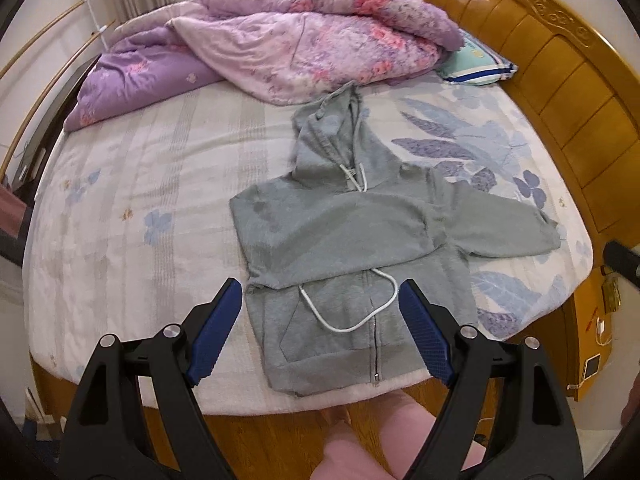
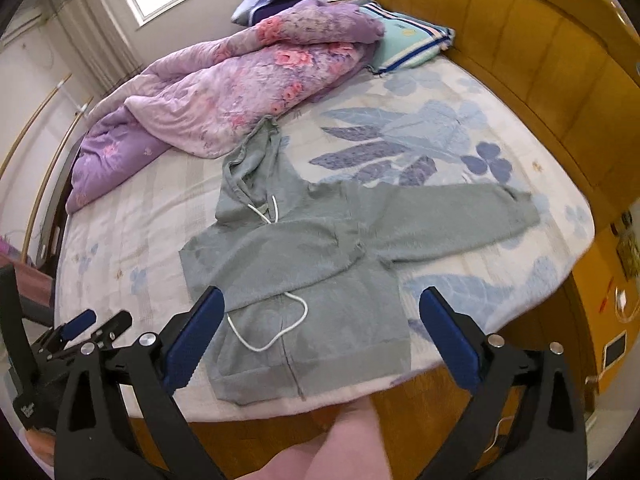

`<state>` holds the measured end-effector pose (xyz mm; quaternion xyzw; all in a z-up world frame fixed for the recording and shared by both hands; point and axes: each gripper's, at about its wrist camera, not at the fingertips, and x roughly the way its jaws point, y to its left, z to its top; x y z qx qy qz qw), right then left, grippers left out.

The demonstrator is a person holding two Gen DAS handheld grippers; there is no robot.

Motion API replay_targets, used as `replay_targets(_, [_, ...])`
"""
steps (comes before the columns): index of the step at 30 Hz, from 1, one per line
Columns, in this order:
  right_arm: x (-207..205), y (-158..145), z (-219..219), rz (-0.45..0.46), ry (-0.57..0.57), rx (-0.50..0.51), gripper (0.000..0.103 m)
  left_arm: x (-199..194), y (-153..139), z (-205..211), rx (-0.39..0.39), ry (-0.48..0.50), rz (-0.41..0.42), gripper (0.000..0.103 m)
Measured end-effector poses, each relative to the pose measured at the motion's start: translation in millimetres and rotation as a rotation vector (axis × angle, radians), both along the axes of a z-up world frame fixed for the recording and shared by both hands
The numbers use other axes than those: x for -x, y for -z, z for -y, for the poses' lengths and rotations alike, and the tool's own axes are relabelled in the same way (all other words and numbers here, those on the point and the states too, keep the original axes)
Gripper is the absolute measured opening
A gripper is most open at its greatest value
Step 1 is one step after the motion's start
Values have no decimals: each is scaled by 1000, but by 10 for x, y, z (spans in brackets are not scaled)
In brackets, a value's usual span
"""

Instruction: Fold large clothes

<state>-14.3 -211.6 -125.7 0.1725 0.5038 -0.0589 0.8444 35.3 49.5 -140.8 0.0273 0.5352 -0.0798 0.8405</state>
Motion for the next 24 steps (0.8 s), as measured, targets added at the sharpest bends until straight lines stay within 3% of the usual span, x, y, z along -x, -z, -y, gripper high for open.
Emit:
replay_targets(13, [203,90,568,19,140,-67,95,-128,-96,478,-4,66,33,81])
replay_targets(24, [-297,376,1655,-9,168,-150,95,-659,-18,1358,-33,41,9,81])
